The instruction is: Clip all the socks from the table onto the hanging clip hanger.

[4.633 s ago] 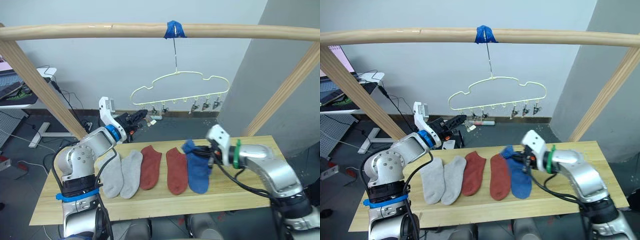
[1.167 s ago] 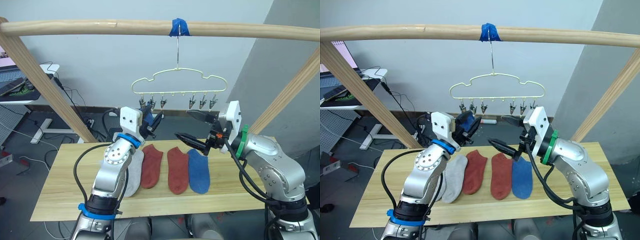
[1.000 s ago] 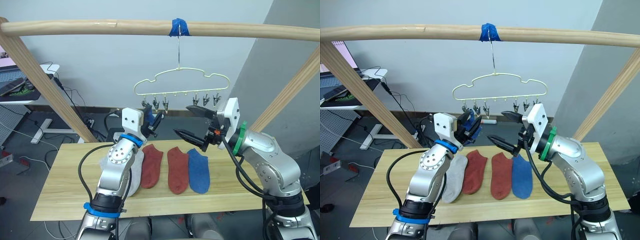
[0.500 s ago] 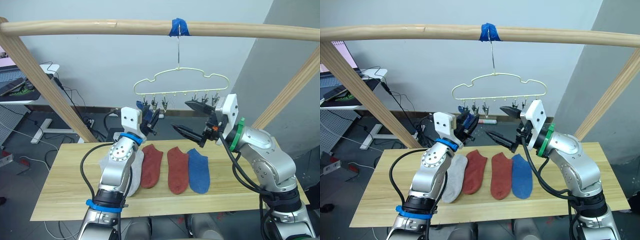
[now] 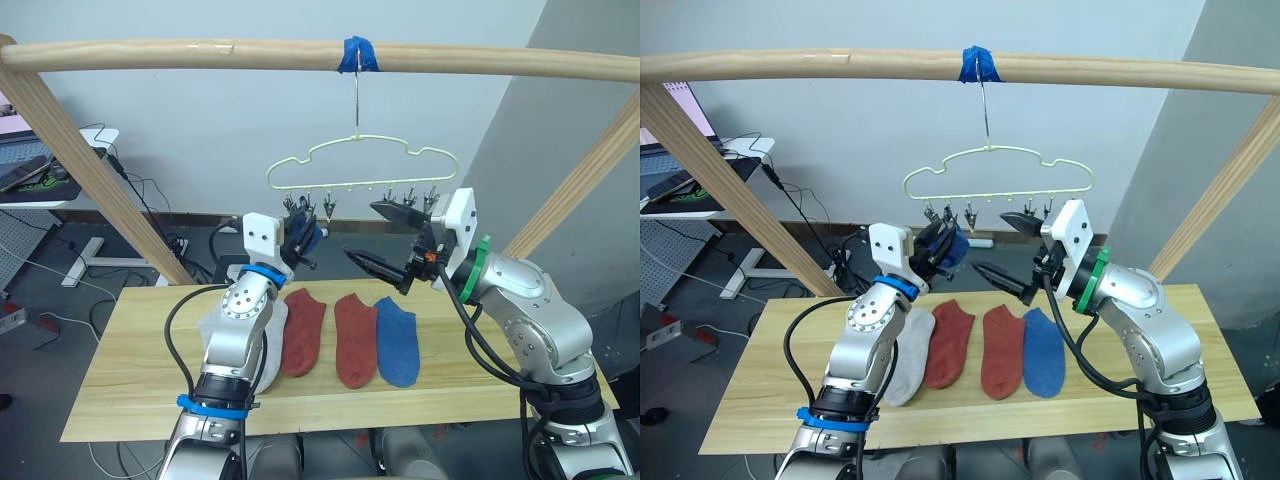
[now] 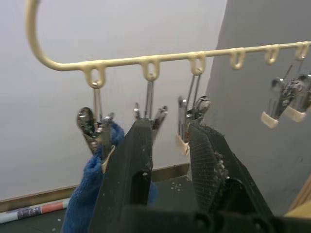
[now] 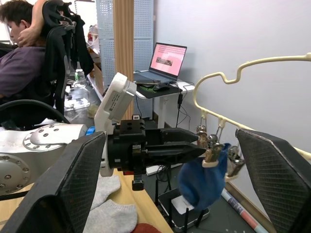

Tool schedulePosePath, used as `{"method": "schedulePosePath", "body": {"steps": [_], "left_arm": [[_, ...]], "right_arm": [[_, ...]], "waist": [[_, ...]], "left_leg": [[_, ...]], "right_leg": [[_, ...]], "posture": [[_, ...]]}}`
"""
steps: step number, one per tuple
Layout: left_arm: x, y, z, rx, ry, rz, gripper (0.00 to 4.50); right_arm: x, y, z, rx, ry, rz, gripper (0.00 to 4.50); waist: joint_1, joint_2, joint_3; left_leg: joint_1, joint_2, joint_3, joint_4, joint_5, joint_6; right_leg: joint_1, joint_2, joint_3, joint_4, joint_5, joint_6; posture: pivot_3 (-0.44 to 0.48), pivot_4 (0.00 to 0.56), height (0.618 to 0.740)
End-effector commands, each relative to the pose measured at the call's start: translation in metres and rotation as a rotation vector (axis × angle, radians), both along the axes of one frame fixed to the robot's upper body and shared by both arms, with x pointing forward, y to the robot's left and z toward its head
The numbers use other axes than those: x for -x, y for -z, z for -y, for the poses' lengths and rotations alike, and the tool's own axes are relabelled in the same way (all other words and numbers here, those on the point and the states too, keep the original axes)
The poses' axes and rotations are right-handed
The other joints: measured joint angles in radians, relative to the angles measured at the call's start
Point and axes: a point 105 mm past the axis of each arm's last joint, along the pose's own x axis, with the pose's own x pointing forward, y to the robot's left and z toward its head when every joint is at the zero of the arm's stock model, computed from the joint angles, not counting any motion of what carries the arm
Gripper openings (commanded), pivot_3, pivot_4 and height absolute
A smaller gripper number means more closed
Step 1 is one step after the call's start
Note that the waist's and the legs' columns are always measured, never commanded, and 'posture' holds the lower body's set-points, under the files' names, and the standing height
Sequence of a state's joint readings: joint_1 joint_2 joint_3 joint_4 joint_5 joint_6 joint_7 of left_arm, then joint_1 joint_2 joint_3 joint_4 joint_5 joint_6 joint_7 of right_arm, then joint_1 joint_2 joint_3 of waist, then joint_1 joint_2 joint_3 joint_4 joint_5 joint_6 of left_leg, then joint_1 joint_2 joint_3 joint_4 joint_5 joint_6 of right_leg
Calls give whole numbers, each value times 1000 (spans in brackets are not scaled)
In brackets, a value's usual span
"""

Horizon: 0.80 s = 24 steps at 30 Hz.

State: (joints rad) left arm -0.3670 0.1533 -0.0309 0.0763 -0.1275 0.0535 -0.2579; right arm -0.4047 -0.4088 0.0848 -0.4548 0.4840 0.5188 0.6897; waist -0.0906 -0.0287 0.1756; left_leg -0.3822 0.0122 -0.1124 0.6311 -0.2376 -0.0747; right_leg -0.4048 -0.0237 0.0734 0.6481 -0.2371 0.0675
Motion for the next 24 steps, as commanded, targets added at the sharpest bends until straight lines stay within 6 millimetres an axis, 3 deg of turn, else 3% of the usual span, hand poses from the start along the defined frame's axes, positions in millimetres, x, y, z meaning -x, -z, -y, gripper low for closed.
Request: {"method": "schedulePosePath", "body": {"steps": [1, 24], "left_arm": [[-1, -16, -1, 1, -15, 68, 1331], [-14, -15, -3, -3, -32, 70, 1331]], "right_arm": [[7, -11, -4, -11, -33, 53, 4500], [7, -12, -2, -4, -30, 53, 4500]], "waist": [[0, 0, 0], [-15, 0, 0]], "left_leg": [[0, 0, 0, 0, 0, 0], [0, 0, 0, 0, 0, 0]], "right_leg": [[0, 0, 0, 0, 0, 0], [0, 0, 0, 0, 0, 0]], "posture": [[-146, 120, 740], [-165, 117, 740]]}}
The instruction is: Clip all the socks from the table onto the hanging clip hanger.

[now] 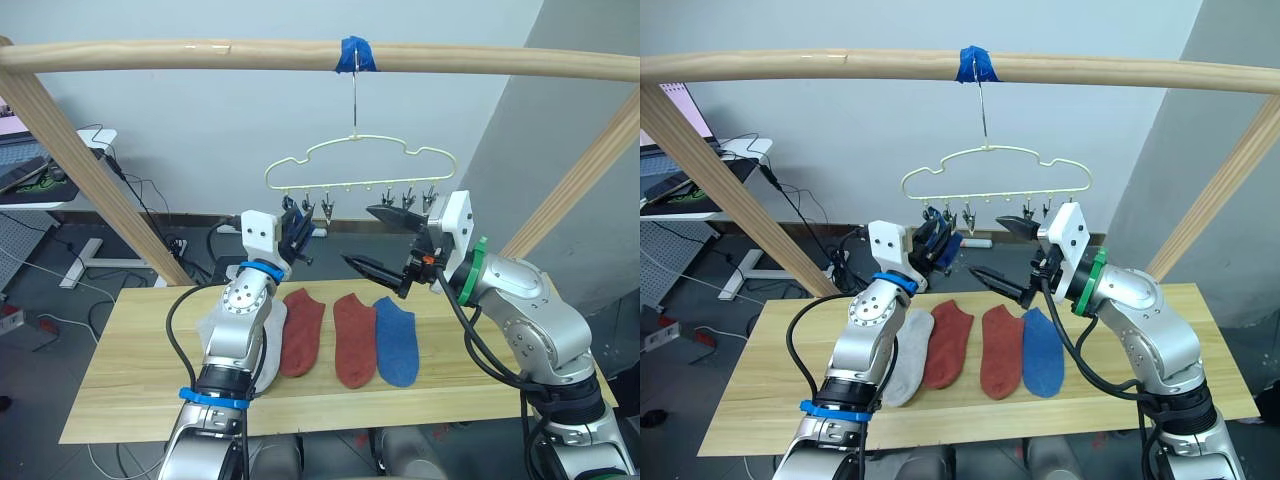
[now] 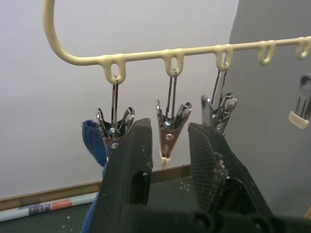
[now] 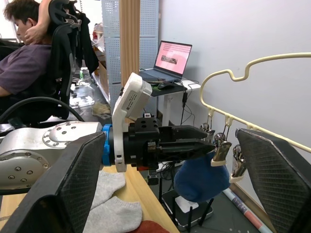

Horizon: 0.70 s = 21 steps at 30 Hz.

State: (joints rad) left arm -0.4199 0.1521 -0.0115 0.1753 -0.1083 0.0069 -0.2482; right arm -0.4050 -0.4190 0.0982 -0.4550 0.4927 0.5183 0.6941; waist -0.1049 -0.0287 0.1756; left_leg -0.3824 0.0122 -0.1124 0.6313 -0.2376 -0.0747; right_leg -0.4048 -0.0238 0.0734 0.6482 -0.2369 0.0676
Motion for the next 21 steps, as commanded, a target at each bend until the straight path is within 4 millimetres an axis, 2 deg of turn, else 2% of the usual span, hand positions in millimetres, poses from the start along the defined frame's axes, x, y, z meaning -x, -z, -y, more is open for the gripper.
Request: {"method": "schedulePosePath", "body": {"steps": [1, 21], "left_arm": [[-3, -17, 2, 6, -1, 65, 1331], [-15, -19, 8, 14, -13, 86, 1331]], "right_arm": [[5, -14, 0, -15, -13, 59, 4500], [5, -18, -1, -19, -5, 67, 4500]], "waist": [[-2, 0, 0], [-11, 0, 0]], "left_leg": [[0, 0, 0, 0, 0, 0], [0, 0, 0, 0, 0, 0]], "right_leg": [[0, 0, 0, 0, 0, 0], [0, 0, 0, 0, 0, 0]], "posture": [[-165, 117, 740], [-176, 116, 740]]}}
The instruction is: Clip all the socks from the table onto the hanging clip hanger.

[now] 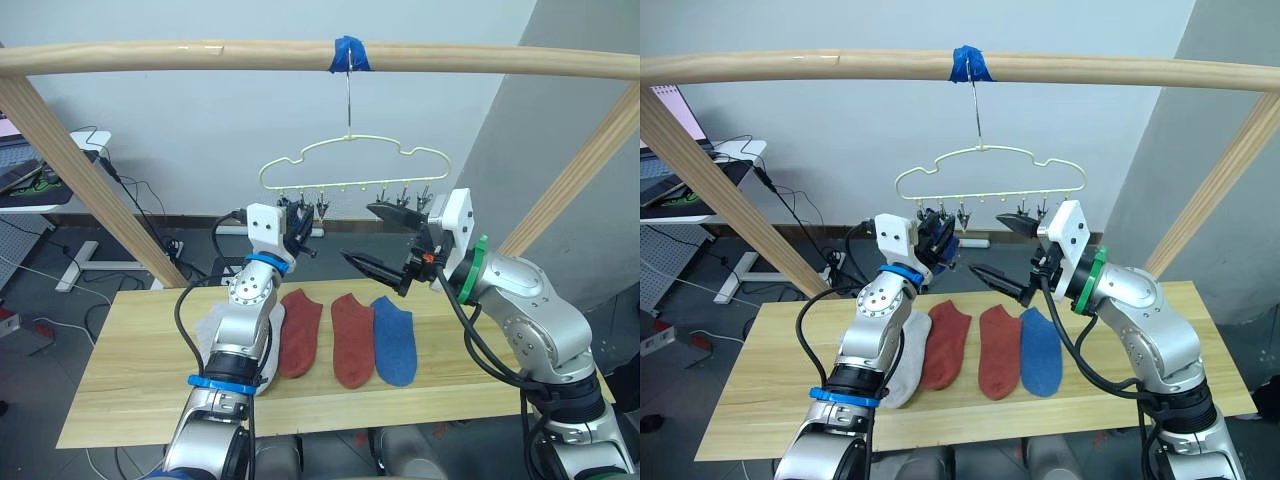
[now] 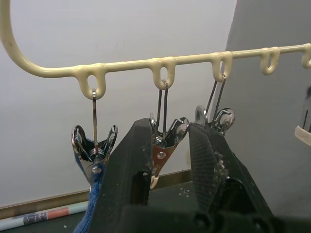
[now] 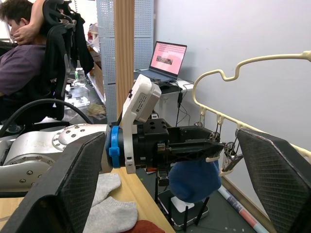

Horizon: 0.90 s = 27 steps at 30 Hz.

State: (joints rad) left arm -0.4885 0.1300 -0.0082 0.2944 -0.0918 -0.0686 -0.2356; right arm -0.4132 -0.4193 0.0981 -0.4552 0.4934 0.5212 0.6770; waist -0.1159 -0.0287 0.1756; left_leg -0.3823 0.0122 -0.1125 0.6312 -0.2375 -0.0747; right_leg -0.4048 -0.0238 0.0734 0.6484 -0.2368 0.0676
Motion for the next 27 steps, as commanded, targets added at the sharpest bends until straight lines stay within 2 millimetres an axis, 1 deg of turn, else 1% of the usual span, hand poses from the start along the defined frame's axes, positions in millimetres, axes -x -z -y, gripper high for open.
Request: {"method": "schedulePosePath", "body": {"steps": [1, 5, 15, 21, 22, 27], "left_arm": [[-4, -18, 2, 8, -12, 65, 1331], [-10, -17, -3, -24, -63, 69, 1331], [-10, -15, -2, -29, -54, 71, 1331], [-8, -17, -1, -18, -46, 79, 213], [-8, -18, -1, -18, -45, 79, 112], [-6, -16, -2, -14, -38, 64, 98]], "right_arm": [[7, -16, -1, -14, -19, 63, 4500], [6, -15, -1, -15, -17, 62, 4500], [6, -14, 0, -16, -13, 60, 4500], [7, -13, -1, -17, -16, 57, 4500], [7, -13, -1, -16, -15, 57, 4500], [5, -11, 1, -12, -9, 48, 4500]], "waist": [[0, 0, 0], [-1, 0, 0], [-5, 0, 0], [-8, 0, 0], [-8, 0, 0], [-8, 0, 0]], "left_leg": [[0, 0, 0, 0, 0, 0], [0, 0, 0, 0, 0, 0], [0, 0, 0, 0, 0, 0], [0, 0, 0, 0, 0, 0], [0, 0, 0, 0, 0, 0], [0, 0, 0, 0, 0, 0]], "right_leg": [[0, 0, 0, 0, 0, 0], [0, 0, 0, 0, 0, 0], [0, 0, 0, 1, 0, 0], [0, 0, 0, 1, 0, 0], [0, 0, 0, 1, 0, 0], [0, 0, 0, 1, 0, 0]], "posture": [[-176, 115, 740], [-177, 116, 740], [-179, 116, 740], [-173, 118, 740], [-172, 120, 740], [-169, 124, 740]]}}
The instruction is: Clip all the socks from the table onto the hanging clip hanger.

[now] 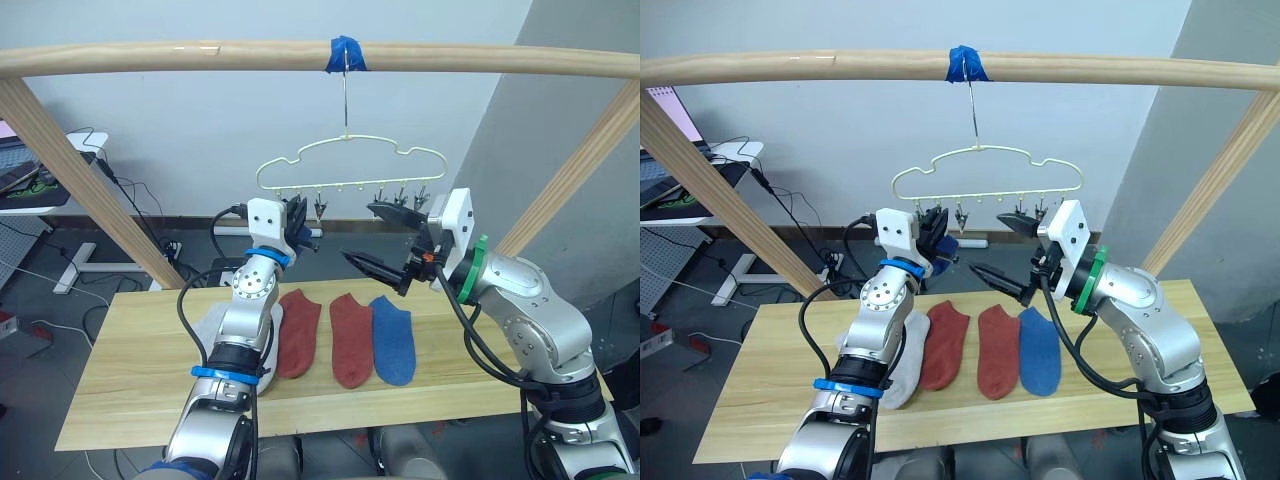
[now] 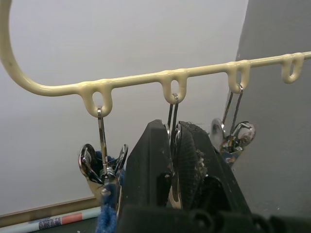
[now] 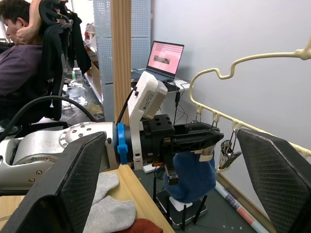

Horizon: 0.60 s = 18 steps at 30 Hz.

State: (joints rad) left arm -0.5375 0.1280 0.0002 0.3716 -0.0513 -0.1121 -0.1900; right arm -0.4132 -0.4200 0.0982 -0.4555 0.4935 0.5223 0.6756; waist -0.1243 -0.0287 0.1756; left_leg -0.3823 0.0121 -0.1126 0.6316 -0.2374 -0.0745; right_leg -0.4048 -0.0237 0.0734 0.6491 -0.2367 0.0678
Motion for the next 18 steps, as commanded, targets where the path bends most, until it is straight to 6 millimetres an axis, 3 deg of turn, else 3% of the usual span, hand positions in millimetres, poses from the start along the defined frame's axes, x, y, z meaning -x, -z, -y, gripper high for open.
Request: {"method": "schedulePosePath", "body": {"steps": [1, 4, 8, 12, 15, 18], "left_arm": [[4, -12, 1, 15, 17, 33, 98], [10, -12, 0, 53, 73, -24, 98], [21, -14, -7, 106, 178, -170, 98], [37, -11, -19, 93, 312, -370, 98], [47, -13, -23, 87, 377, -466, 98], [53, -18, -23, 109, 414, -517, 98]], "right_arm": [[5, -9, 1, -9, -5, 38, 4500], [-10, 22, 11, 106, 89, -45, 4500], [-32, 91, 40, 363, 250, -216, 4500], [-38, 142, 49, 504, 232, -305, 4500], [-42, 169, 54, 606, 207, -315, 4500], [-41, 184, 53, 647, 158, -338, 4500]], "waist": [[0, 0, 0], [-2, 0, 0], [-3, 0, 0], [-18, 0, 0], [-21, 0, 0], [-19, 0, 0]], "left_leg": [[0, 0, 0, 0, 0, 0], [0, 0, 0, 0, 0, 0], [0, 0, 0, 0, 0, 0], [2, 1, 0, 0, 1, 1], [4, 1, 1, 0, 1, 1], [5, 1, 0, 1, 1, 2]], "right_leg": [[0, 0, 0, 0, 0, 0], [0, 0, 0, 0, 0, 0], [0, 0, 0, 1, 0, 0], [0, 1, 0, 3, -2, 3], [0, 1, 2, 6, -3, 4], [0, 2, 2, 8, -4, 5]], "posture": [[-167, 125, 740], [-160, 130, 740], [-146, 135, 740], [-131, 135, 740], [-118, 138, 740], [-110, 138, 740]]}}
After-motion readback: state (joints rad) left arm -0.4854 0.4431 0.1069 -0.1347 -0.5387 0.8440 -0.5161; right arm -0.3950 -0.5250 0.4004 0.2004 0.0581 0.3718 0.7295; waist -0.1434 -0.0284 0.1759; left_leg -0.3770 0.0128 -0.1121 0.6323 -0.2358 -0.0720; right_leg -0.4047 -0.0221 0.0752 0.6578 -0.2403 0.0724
